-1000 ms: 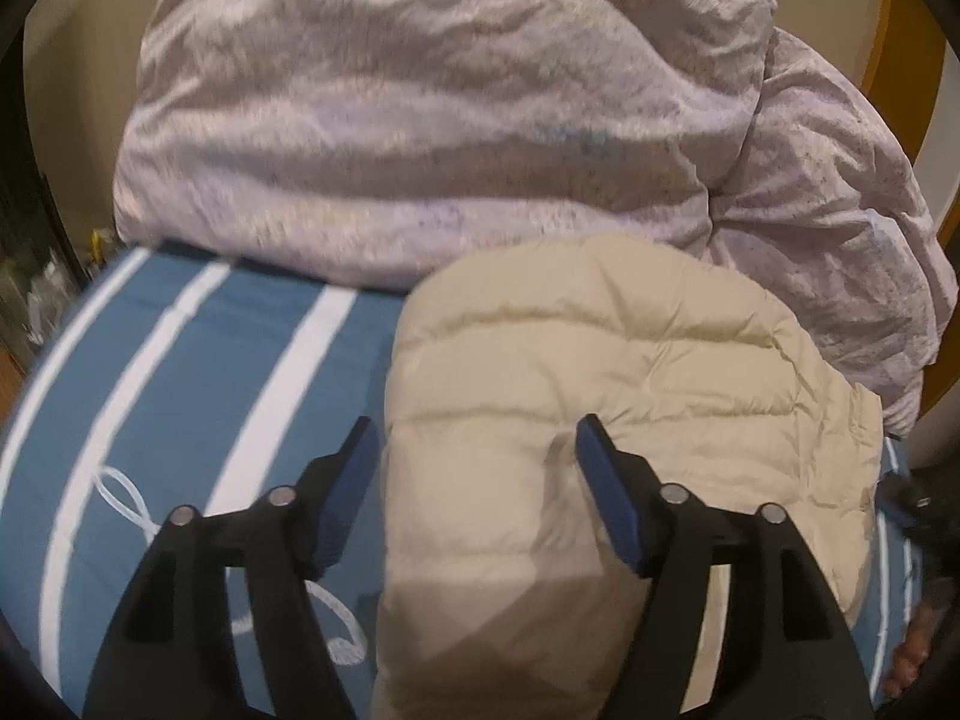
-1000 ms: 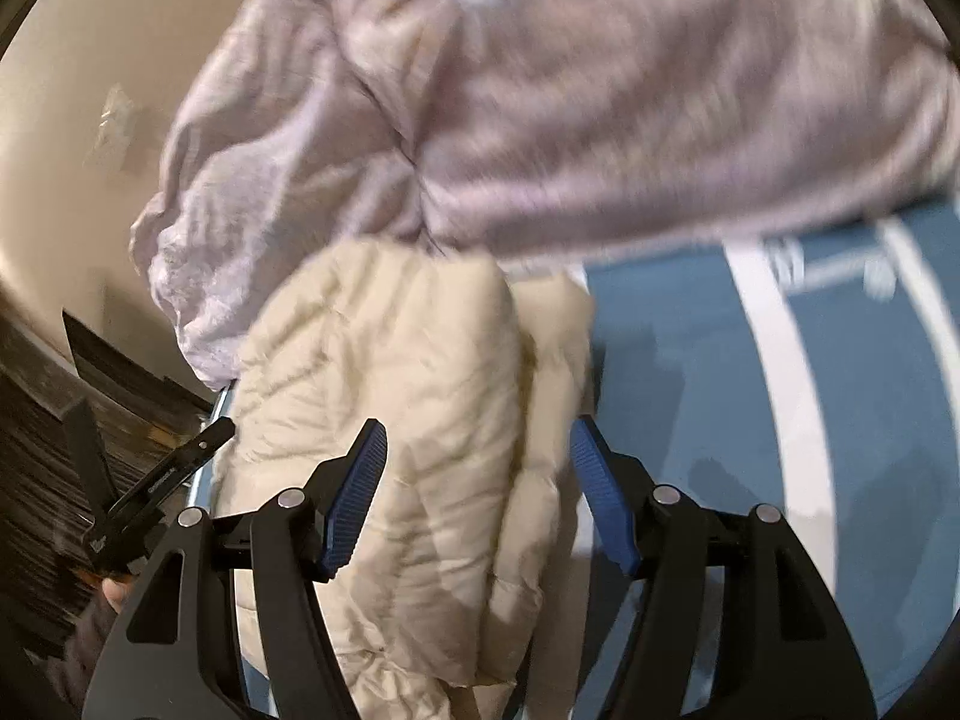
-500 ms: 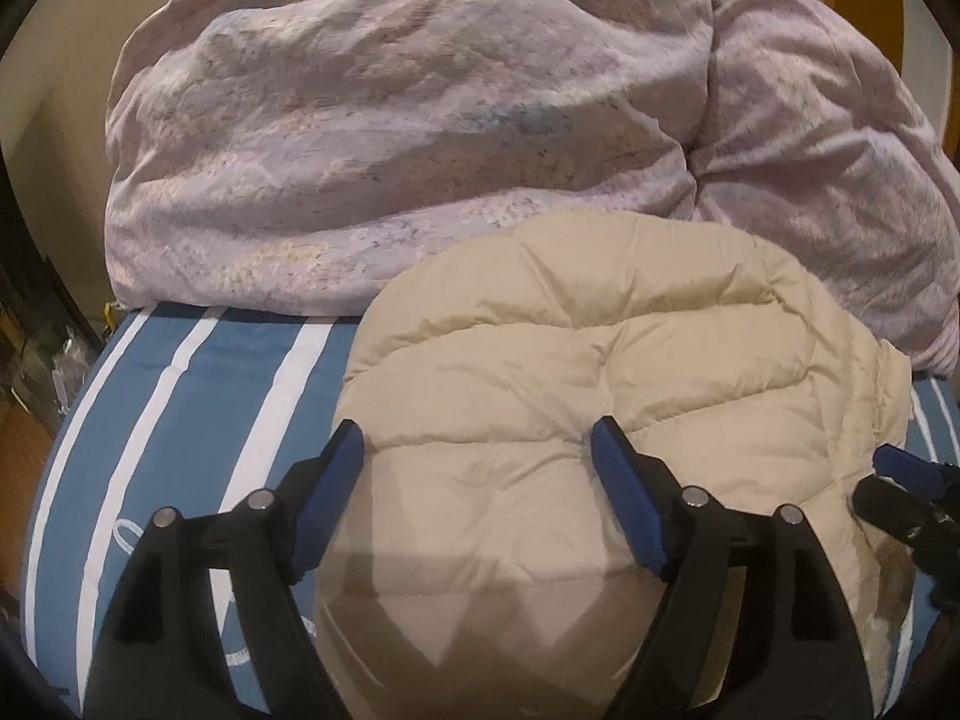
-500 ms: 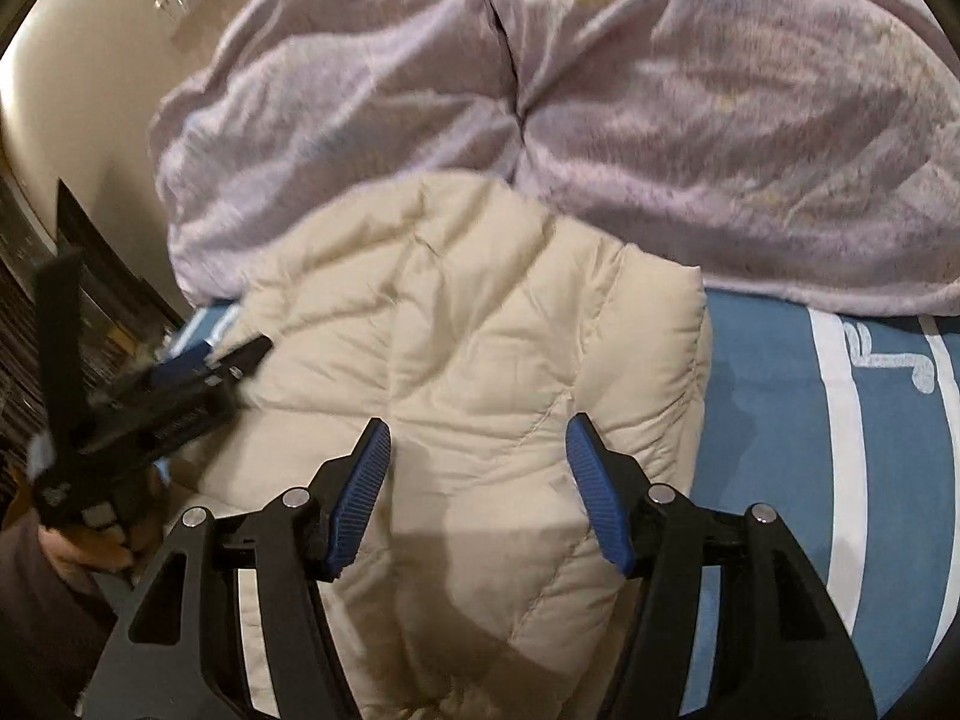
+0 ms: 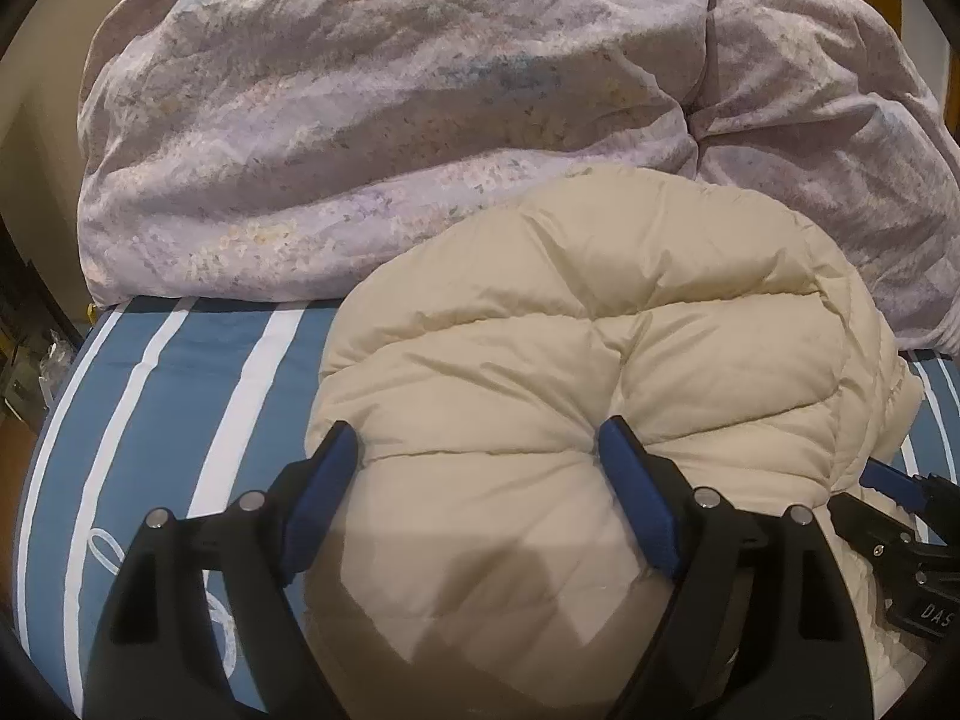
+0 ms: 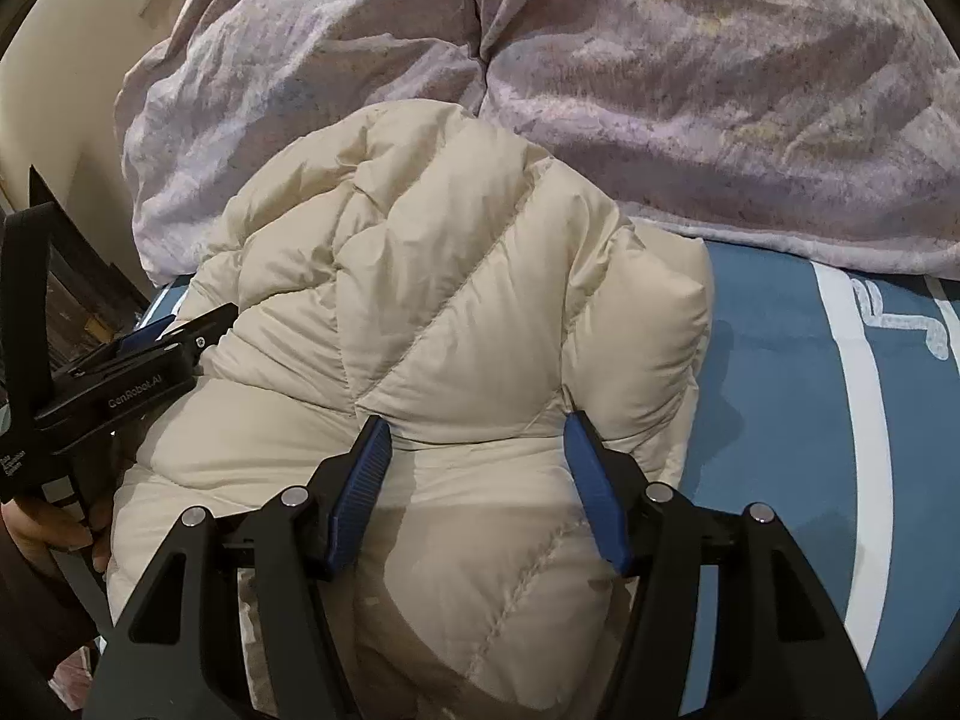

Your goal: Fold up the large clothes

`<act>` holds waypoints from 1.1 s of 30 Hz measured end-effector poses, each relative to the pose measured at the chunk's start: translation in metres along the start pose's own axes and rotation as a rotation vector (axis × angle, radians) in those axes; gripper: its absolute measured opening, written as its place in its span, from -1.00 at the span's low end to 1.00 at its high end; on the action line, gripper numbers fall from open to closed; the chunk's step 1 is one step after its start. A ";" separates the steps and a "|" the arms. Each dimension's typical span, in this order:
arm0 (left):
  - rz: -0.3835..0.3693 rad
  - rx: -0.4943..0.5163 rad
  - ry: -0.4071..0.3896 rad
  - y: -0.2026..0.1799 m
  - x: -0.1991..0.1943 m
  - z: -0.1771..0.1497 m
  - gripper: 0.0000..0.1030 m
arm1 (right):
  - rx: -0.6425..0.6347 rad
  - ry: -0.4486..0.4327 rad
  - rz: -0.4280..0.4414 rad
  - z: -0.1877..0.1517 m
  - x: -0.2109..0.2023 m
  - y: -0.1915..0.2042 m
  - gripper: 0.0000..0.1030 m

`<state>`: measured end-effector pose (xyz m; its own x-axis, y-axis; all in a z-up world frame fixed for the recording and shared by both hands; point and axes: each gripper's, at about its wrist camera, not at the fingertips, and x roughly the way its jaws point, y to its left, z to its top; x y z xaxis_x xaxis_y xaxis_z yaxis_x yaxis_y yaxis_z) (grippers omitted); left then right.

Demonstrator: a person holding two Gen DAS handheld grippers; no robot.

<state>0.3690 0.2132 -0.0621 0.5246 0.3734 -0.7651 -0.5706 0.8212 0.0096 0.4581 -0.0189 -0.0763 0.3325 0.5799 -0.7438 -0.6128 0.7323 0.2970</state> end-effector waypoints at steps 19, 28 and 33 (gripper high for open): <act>-0.025 -0.028 -0.011 0.010 -0.041 -0.023 0.83 | 0.024 0.009 -0.163 -0.005 -0.037 0.010 0.88; -0.093 -0.052 -0.029 0.032 -0.108 -0.065 0.95 | 0.075 0.012 -0.237 -0.051 -0.094 0.022 0.97; -0.107 -0.054 -0.032 0.039 -0.145 -0.093 0.95 | 0.083 -0.016 -0.238 -0.070 -0.125 0.039 0.97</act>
<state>0.2115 0.1512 -0.0102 0.6037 0.2995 -0.7388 -0.5432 0.8329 -0.1062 0.3427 -0.0879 -0.0143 0.4718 0.3928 -0.7893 -0.4553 0.8752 0.1634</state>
